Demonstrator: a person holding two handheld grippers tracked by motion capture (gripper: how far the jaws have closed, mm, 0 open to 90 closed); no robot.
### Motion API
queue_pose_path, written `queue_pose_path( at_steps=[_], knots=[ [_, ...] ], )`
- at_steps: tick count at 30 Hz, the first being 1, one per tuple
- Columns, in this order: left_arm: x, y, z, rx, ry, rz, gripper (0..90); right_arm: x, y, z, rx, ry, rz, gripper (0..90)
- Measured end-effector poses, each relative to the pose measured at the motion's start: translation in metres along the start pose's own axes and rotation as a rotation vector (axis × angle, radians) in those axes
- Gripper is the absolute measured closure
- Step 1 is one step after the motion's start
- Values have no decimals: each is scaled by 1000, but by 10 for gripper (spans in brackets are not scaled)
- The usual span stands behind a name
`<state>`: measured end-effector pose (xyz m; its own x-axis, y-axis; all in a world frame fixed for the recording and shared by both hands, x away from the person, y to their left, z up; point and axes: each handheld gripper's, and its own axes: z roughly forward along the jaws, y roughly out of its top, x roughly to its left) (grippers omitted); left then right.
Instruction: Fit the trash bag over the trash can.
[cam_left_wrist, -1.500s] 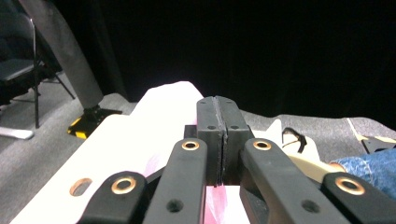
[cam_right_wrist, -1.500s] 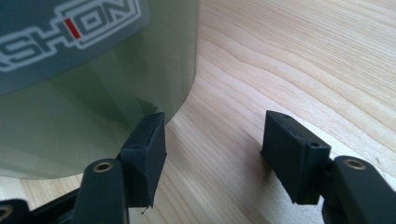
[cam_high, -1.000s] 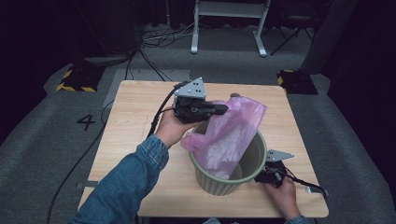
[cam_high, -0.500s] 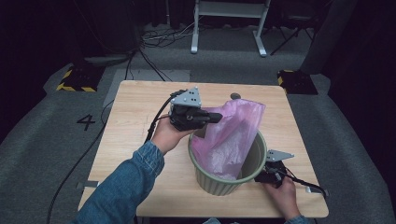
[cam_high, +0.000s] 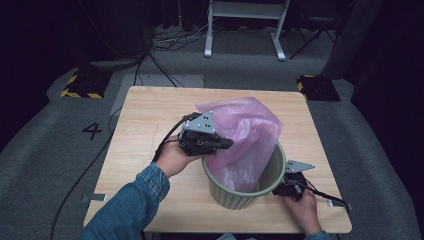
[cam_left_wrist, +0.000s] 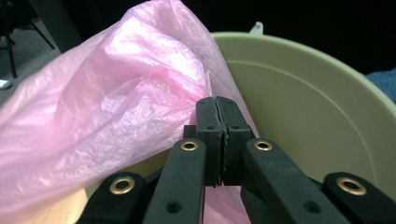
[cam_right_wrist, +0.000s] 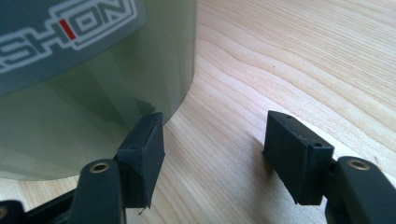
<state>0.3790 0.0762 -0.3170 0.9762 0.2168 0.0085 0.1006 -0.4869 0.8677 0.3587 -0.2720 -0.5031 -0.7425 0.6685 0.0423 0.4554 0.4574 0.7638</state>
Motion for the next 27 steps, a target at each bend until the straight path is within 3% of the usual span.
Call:
queue_pose_path(
  at_steps=[7,10,12,15,19,25,27],
  knots=[
    [-4,-13,-2,-14,-1,-35,876,-2,0,0,1,-32,31,325],
    [-11,-15,-1,5,-8,-21,876,-3,0,-1,3,-41,39,321],
    [-17,-15,0,36,-11,6,873,-3,-1,-1,11,-81,37,304],
    [-20,-15,2,59,-15,7,870,-4,-1,-1,14,-110,41,303],
    [-20,-20,5,98,-22,-12,867,-4,-1,-1,14,-117,46,304],
    [-18,-30,4,96,-24,-43,864,-5,-1,-1,10,-126,50,344],
    [-17,-32,5,79,-42,-54,853,-6,0,-2,11,-132,62,386]
  ],
)
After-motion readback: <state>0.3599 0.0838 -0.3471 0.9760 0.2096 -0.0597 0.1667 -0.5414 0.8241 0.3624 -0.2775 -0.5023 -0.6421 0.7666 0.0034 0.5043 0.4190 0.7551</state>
